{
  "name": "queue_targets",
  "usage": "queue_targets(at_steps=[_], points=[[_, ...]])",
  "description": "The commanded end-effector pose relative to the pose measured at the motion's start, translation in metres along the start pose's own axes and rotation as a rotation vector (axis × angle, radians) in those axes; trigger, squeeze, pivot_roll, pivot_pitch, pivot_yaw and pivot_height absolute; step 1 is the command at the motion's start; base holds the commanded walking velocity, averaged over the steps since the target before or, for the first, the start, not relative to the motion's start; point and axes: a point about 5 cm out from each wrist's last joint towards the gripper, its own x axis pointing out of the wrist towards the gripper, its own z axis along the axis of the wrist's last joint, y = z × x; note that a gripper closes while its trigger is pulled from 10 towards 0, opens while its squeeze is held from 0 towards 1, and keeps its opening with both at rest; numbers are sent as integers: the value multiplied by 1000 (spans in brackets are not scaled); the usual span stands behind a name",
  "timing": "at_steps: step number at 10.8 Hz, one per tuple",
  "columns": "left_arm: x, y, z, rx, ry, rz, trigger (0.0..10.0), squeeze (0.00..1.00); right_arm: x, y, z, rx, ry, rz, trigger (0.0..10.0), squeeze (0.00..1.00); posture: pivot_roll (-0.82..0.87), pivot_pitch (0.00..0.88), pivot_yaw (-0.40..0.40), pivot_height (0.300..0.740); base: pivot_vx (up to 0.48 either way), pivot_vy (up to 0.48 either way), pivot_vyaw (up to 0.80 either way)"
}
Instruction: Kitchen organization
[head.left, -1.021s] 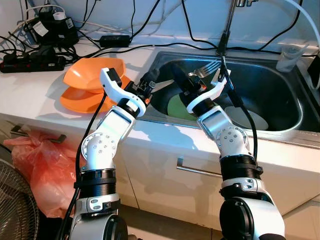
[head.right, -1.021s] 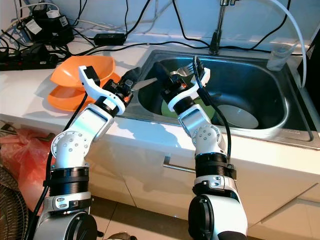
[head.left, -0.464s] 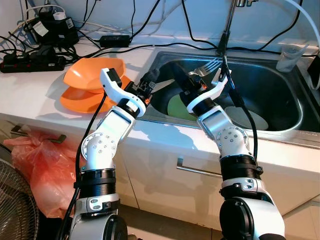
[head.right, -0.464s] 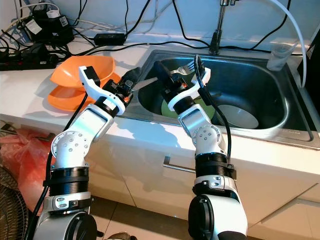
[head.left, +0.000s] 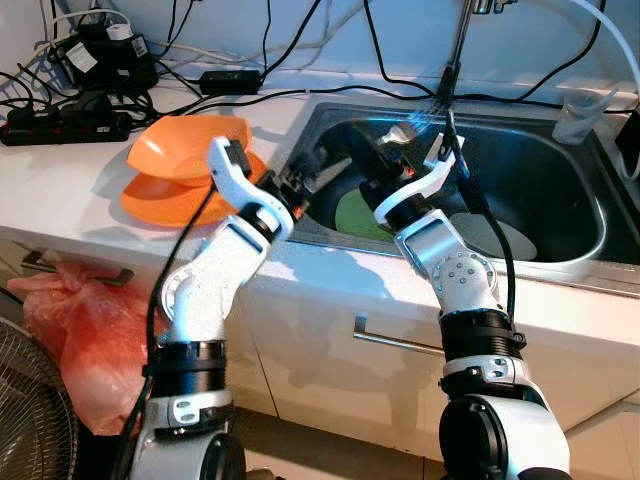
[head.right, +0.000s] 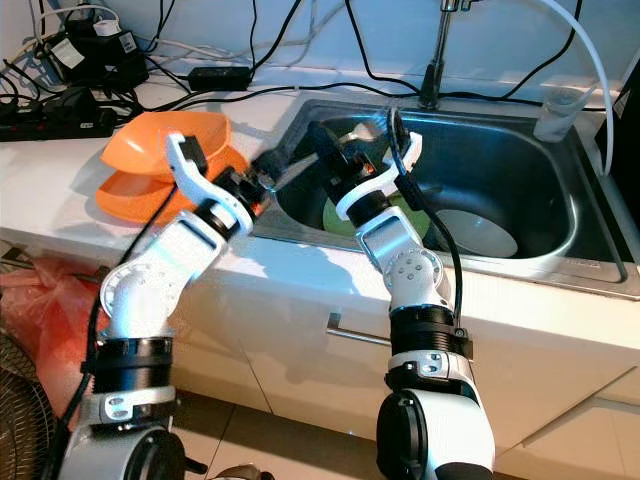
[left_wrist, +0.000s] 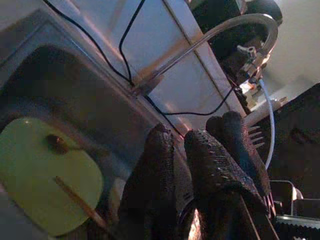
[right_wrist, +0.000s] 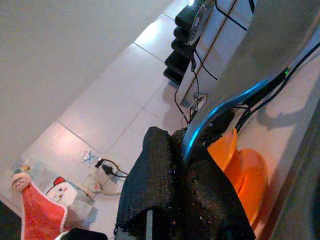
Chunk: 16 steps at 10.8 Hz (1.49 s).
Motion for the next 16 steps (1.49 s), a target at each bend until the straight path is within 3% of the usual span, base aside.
queue_targets(at_steps=[1, 2, 3, 8, 9, 11, 13, 16], points=[[3, -18, -4, 57, 39, -95, 10000, 1000, -3, -6, -5, -28, 14, -50, 0, 0, 115, 0, 84, 740, 0, 0, 0], [1, -18, -4, 97, 57, -112, 10000, 1000, -3, -7, -4, -30, 13, -52, 4471, 0, 117, 0, 86, 740, 0, 0, 0], [-2, -17, -3, 201, 96, -136, 10000, 1000, -4, -8, -4, -36, 12, -59, 10000, 0, 117, 0, 86, 740, 0, 0, 0], [-13, -15, 0, 414, 198, -226, 10000, 1000, -8, -13, -3, -105, 26, -96, 10000, 0, 121, 0, 89, 740, 0, 0, 0], [-20, -11, 3, 487, 253, -255, 10000, 1000, -12, -18, 0, -173, 28, -132, 10000, 0, 123, 0, 91, 740, 0, 0, 0], [-31, -8, 1, 557, 336, -299, 10000, 1000, -20, -27, 12, -287, 18, -196, 10000, 0, 123, 0, 91, 740, 0, 0, 0], [-38, -8, -3, 565, 373, -321, 10000, 1000, -30, -33, 18, -442, 42, -241, 10000, 0, 129, 0, 90, 740, 0, 0, 0], [-42, -4, -8, 578, 389, -319, 10000, 1000, -36, -36, 27, -561, 37, -282, 10000, 0, 128, 0, 87, 740, 0, 0, 0]])
